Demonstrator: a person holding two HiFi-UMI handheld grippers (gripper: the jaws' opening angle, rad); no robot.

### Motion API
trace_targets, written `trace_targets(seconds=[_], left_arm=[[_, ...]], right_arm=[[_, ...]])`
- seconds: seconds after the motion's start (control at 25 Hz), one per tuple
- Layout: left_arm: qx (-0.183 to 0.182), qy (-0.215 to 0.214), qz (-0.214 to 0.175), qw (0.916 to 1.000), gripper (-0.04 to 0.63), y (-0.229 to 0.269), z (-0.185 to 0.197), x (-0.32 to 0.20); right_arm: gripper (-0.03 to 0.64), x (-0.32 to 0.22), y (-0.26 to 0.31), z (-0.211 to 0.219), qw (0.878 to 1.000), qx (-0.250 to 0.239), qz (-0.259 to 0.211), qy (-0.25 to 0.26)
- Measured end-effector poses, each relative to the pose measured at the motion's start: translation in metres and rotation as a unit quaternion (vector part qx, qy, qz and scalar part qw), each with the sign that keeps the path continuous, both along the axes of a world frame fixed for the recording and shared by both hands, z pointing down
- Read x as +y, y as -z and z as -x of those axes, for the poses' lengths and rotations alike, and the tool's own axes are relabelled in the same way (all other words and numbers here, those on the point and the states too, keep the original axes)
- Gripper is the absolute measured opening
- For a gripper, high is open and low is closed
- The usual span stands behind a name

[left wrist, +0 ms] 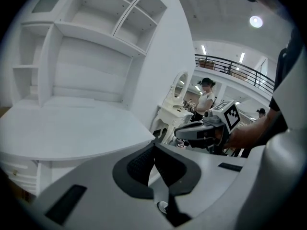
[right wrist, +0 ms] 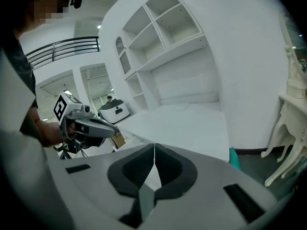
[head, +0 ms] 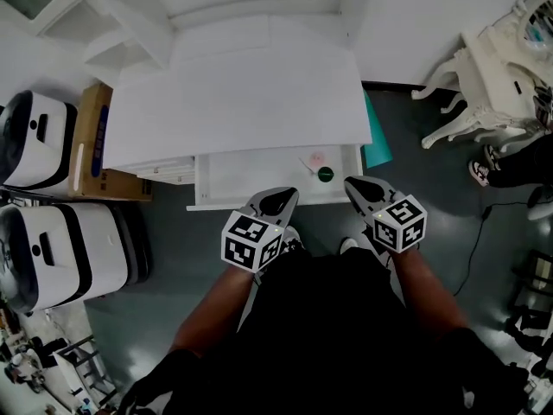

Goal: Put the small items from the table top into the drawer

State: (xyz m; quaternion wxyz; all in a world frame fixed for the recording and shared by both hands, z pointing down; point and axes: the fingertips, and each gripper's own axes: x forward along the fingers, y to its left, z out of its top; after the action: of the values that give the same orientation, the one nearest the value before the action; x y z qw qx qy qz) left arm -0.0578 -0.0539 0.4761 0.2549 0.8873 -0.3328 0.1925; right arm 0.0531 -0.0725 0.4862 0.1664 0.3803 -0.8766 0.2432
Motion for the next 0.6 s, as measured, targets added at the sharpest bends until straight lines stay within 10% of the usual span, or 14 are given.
trace_targets(seconds=[0.6], left_arm=[[-0.016, 0.104, -0.02, 0.9942, 0.011, 0.023, -0.069, 0.039]], right_arm=[[0.026, 0.031, 0.019, -0.098, 0.999, -0.029, -0.005, 0.043]])
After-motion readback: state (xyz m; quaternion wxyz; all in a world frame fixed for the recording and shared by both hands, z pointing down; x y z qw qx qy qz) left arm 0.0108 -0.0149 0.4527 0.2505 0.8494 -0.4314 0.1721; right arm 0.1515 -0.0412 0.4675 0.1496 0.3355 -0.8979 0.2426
